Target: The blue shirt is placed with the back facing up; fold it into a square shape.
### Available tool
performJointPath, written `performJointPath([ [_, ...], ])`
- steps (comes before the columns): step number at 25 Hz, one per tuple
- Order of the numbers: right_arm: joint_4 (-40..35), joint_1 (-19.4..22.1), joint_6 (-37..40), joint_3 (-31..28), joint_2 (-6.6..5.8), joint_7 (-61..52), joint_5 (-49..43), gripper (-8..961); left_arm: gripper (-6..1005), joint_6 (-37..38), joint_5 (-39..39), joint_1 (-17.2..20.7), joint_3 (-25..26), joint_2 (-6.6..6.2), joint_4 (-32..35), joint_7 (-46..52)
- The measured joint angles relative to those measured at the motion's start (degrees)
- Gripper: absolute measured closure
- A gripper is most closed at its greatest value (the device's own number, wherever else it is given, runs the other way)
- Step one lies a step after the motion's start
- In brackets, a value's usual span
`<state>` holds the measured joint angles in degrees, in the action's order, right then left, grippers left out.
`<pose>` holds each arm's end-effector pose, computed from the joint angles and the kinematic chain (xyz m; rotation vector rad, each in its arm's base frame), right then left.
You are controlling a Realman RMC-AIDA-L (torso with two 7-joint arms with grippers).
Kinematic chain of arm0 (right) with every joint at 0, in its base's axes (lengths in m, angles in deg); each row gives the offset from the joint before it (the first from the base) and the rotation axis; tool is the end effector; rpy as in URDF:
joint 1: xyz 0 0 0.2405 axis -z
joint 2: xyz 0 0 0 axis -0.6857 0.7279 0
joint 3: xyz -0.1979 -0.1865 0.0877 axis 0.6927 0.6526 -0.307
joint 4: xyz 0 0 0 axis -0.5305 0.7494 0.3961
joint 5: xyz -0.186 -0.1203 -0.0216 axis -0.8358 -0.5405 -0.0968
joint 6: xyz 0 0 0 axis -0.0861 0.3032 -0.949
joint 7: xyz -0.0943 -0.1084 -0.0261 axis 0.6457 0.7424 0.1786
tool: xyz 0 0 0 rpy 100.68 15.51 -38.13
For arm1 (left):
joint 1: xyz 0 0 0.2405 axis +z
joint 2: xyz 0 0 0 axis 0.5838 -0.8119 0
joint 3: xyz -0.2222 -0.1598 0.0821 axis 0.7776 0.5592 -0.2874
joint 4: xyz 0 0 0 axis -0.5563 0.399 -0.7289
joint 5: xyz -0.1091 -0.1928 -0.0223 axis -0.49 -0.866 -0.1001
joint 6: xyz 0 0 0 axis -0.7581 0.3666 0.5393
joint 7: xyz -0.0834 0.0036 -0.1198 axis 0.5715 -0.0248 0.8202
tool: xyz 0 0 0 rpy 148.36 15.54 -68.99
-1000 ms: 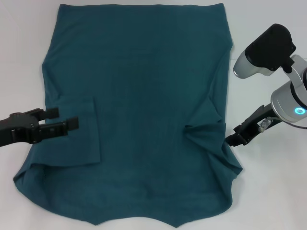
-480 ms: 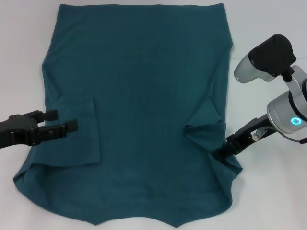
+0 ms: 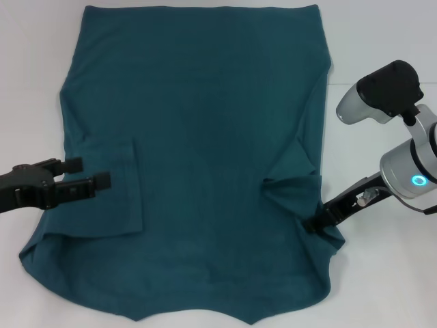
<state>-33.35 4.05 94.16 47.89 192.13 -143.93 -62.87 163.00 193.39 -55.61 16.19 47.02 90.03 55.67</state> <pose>0.2288 0.4091 -0.0427 -2.5466 1.0941 -0.3631 -0.3251 0.3232 0.0557 -2.4134 -1.0442 -0.7399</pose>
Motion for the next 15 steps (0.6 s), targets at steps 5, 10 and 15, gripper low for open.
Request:
performJointPath([
  [5,4.05,-1.47,-2.72,-0.33,0.04,0.20,1.44,297,54,0.00,0.00,0.03,0.00,0.00,-0.21,-0.22],
  [10,6.41,-1.86,-5.99,-0.34,-0.03,1.27,3.99,396,55,0.06,0.00,0.08,-0.07,0.00,-0.08,-0.24],
  [15,6.58,-1.71,-7.40,-0.41,-0.03,1.55,4.93,582,55,0.11,0.04,0.18,-0.04,0.00,-0.07,-0.35],
])
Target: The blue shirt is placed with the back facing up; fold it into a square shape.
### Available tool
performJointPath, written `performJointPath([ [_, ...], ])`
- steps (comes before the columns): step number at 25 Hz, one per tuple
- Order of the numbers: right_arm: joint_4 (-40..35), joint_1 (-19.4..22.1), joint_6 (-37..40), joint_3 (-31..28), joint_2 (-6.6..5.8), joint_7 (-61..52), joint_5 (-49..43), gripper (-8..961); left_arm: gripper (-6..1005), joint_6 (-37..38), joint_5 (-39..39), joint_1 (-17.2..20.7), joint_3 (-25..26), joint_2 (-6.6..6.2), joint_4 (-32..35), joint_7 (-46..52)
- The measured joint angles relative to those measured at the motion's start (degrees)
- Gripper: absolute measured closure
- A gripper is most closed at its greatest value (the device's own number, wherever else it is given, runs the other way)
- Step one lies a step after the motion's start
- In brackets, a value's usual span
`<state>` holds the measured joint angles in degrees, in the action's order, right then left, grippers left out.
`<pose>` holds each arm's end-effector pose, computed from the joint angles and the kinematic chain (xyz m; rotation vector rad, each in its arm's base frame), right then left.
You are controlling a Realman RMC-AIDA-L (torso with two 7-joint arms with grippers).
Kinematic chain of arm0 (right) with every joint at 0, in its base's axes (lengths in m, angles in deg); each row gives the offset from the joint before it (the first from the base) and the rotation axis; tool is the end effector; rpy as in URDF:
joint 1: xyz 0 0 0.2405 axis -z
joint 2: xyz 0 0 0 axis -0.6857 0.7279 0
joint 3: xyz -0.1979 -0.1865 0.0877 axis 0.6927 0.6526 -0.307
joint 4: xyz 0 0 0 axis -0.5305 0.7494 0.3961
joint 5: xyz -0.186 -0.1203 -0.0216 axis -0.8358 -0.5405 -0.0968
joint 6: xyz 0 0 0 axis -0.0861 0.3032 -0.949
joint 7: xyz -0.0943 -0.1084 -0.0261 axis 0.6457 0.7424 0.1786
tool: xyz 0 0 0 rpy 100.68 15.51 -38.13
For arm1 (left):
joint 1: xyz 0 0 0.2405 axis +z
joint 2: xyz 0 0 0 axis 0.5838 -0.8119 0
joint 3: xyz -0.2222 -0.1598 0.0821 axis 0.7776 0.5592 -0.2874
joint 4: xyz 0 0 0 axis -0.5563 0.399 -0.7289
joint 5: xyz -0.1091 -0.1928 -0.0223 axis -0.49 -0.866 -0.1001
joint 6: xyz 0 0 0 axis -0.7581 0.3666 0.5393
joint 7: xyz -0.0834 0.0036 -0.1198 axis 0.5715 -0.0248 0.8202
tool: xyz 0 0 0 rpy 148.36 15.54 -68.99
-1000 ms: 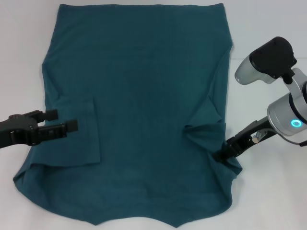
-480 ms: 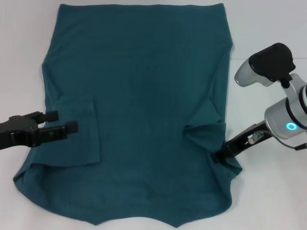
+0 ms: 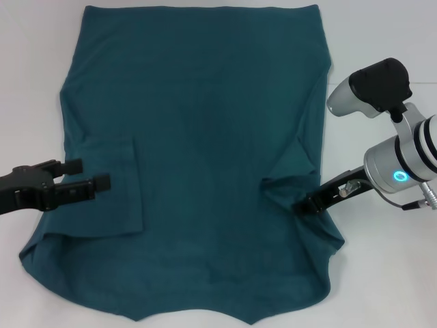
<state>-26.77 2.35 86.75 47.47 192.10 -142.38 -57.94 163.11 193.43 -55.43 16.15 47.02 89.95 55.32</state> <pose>0.2287 0.4209 -0.0579 -2.5351 1.1241 -0.2314 -0.3261 0.3219 0.0551 -2.4163 -1.0416 -0.7371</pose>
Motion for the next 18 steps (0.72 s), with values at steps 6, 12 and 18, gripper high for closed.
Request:
performJointPath([
  [6,-0.39,0.20,-1.22,0.41,0.14,3.23,4.66,717,55,-0.09,0.07,0.05,-0.01,0.00,-0.03,-0.15],
  [12,-0.58,-0.54,-1.86,2.97,0.31,5.56,6.97,936,55,0.05,0.17,0.36,0.04,0.00,0.12,-0.12],
  [18,-1.81,-0.95,-2.23,8.48,0.34,6.64,7.82,898,56,0.05,0.17,0.66,0.09,-0.02,0.13,-0.09],
])
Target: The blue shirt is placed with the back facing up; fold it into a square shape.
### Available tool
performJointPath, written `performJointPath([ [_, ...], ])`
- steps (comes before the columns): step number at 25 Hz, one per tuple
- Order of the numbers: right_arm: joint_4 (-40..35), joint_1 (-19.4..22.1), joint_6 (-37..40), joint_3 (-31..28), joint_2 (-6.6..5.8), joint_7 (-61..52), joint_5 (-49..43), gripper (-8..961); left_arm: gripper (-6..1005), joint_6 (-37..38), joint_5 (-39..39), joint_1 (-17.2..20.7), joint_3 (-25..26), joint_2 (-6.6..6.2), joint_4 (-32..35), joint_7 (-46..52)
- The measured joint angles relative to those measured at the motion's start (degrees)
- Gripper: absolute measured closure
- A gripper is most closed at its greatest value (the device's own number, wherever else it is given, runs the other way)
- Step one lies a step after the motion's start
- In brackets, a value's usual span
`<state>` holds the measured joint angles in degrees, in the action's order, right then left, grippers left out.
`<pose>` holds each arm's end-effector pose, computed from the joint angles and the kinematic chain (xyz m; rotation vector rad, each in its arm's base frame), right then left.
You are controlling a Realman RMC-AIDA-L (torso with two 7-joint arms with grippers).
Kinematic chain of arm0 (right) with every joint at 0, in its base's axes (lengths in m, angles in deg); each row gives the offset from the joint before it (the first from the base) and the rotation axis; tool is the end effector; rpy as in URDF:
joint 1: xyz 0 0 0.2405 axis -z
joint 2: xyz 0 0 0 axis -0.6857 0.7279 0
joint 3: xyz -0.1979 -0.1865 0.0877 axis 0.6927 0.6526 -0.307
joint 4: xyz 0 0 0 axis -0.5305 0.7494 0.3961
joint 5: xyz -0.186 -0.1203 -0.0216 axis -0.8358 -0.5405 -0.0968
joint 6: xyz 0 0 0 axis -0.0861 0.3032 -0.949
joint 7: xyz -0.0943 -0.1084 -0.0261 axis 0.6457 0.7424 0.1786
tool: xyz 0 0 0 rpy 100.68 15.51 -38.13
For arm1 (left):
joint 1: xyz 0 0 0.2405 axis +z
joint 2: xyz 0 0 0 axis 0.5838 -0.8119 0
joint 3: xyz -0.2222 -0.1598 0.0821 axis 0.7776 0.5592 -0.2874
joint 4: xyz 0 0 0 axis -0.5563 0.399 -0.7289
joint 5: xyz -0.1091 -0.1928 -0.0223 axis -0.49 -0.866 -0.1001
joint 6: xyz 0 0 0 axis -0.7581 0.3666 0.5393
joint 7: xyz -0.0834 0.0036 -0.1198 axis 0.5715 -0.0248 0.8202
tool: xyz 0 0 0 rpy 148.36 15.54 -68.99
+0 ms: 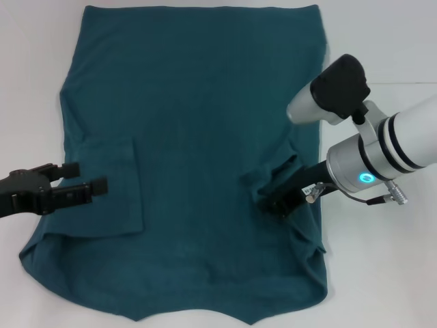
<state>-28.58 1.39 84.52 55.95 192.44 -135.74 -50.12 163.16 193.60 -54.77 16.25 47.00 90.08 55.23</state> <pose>0.1892 0.4161 -0.0828 -2.7180 0.8563 -0.1807 -0.3300 0.3180 0.0557 -2.4088 -1.0516 -0.7286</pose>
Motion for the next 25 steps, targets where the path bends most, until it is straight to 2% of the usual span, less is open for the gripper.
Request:
performJointPath([
  [7,-0.74,-0.13,-2.04,-0.04,-0.03,-1.57,5.13,853,56,0.04,0.00,0.12,0.00,-0.05,0.00,-0.01],
  [13,-0.21,-0.36,-4.69,-0.98,-0.25,-5.13,5.47,814,56,0.23,-0.02,0.73,0.00,-0.06,-0.23,-0.54],
  [21,-0.81,0.12,-4.07,-3.68,-0.49,-3.41,6.97,763,57,0.38,-0.13,1.13,-0.01,0.13,-0.46,-0.82],
  [25,-1.10,0.23,-4.50,-6.85,-0.77,-3.28,3.79,509,57,0.66,-0.24,1.22,-0.01,0.13,-0.46,-0.83],
])
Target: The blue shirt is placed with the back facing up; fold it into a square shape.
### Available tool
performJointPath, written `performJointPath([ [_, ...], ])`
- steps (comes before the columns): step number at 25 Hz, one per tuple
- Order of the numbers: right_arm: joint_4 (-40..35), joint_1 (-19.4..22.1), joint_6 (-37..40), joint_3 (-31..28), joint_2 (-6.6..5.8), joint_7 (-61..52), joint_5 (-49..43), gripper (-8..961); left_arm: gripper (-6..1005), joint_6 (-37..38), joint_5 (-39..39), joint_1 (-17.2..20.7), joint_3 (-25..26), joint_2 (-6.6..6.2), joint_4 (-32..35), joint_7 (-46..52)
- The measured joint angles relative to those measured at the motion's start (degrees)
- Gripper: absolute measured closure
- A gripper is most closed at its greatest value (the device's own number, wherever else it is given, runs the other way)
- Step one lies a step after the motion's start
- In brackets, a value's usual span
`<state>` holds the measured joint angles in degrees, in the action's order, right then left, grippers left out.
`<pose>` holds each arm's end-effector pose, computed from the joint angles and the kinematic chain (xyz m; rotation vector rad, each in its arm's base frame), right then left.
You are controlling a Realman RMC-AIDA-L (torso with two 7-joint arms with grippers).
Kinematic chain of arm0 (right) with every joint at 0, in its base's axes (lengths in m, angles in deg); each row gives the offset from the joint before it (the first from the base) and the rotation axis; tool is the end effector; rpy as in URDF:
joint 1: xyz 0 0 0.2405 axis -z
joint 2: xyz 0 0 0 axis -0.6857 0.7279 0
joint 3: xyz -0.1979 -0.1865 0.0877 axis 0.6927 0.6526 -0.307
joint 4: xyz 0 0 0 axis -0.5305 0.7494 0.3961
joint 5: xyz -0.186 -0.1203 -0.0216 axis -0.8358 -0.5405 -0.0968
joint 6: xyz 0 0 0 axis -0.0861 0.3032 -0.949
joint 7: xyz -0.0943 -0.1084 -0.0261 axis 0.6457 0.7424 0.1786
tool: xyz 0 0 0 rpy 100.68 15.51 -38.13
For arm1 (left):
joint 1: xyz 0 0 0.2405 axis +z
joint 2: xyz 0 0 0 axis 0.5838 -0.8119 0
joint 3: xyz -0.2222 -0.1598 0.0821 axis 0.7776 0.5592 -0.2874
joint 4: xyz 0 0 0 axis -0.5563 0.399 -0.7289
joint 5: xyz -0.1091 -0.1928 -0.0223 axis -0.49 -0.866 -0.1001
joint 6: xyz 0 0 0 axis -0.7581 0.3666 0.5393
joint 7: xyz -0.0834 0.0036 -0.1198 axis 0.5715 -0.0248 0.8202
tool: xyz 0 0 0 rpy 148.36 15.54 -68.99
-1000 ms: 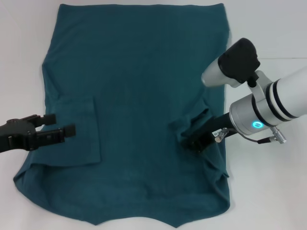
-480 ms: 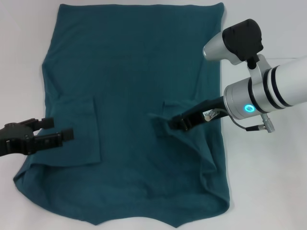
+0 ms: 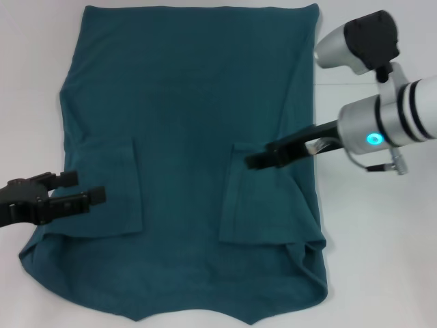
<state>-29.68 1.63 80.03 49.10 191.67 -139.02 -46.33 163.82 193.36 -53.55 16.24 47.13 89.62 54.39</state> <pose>0.1832 0.4423 -0.0526 -2.5549 0.9957 0.0816 -0.3355 0.3092 0.0531 -2.4093 -1.0648 -0.7337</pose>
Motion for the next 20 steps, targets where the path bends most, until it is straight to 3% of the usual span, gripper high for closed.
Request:
performJointPath([
  [5,0.03,-1.04,-3.75,-4.41,0.17,-4.07,-12.77,273,57,0.15,-0.03,0.08,0.00,0.01,0.01,-0.01],
  [10,0.28,-1.31,-4.14,-4.25,0.18,-4.82,-14.63,113,58,0.17,0.03,0.08,0.00,0.11,0.07,-0.01],
  [20,-3.61,-0.95,6.49,-4.34,0.04,-4.14,-16.32,114,58,0.48,2.90,1.00,-0.02,-0.20,3.43,2.81],
])
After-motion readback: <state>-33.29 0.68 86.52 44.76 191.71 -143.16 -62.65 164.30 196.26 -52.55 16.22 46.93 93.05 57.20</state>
